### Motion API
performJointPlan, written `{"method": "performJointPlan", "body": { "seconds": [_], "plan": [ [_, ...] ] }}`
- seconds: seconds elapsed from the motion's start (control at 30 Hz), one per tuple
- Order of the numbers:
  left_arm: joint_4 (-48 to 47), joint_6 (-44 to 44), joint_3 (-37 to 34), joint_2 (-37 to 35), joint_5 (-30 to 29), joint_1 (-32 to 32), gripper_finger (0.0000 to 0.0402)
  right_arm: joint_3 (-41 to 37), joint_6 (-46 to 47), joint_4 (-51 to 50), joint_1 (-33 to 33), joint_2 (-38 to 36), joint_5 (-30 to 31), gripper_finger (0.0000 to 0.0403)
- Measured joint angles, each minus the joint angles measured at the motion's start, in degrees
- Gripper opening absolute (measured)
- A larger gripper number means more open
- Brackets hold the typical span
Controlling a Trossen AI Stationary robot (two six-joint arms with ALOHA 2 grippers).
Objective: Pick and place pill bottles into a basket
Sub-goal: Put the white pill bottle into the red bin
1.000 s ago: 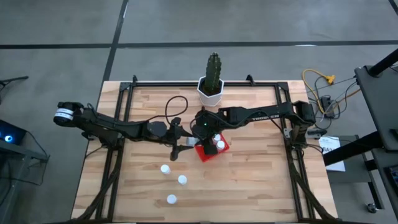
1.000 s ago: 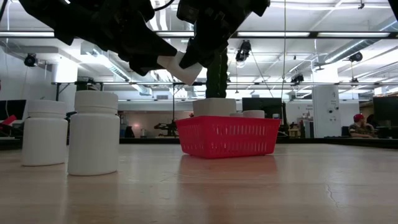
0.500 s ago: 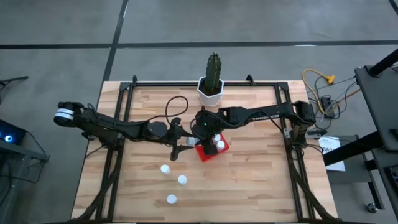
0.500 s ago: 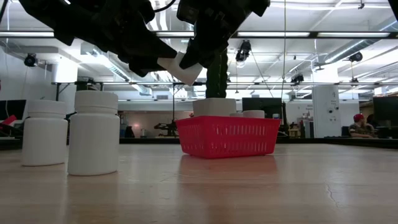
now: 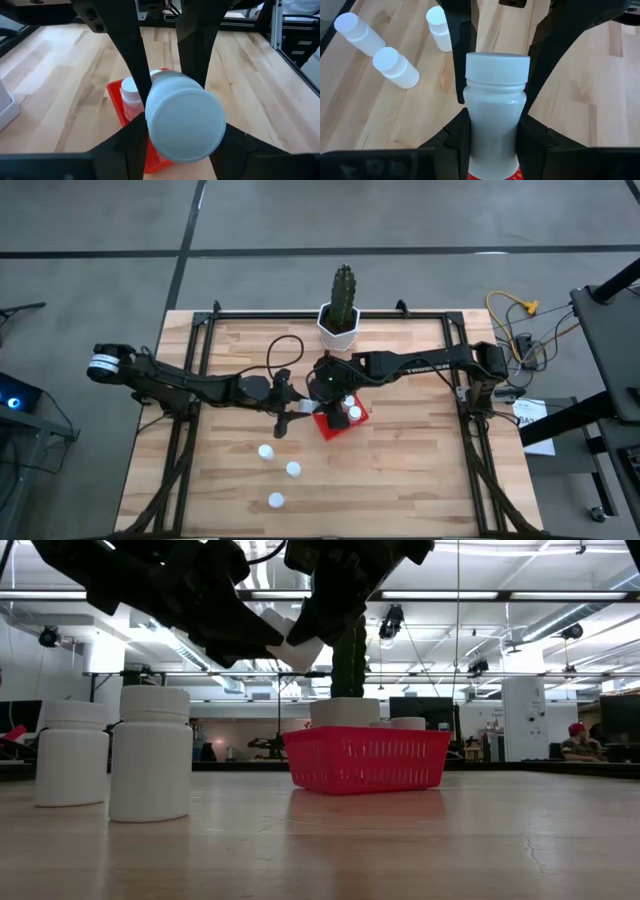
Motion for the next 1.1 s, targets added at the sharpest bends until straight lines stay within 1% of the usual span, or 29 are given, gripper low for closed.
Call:
{"method": "performJointPlan", "body": {
  "seconds": [0.27, 0.4, 0.67, 1.1],
  "plan": [
    [0.9, -0.1, 0.3, 0.0, 0.3, 0.0, 0.0216, 0.0, -0.3, -0.3, 0.0, 0.0, 0.0, 0.0103],
    [0.8, -0.1, 0.3, 0.0, 0.3, 0.0, 0.0234, 0.0, -0.3, -0.3, 0.0, 0.0, 0.0, 0.0103],
    [2.4, -0.1, 0.2, 0.0, 0.2, 0.0, 0.0238, 0.0, -0.2, -0.2, 0.0, 0.0, 0.0, 0.0103],
    [1.9, 0.0, 0.2, 0.0, 0.0, 0.0, 0.0237, 0.0, -0.2, -0.2, 0.0, 0.0, 0.0, 0.0102]
  ]
}}
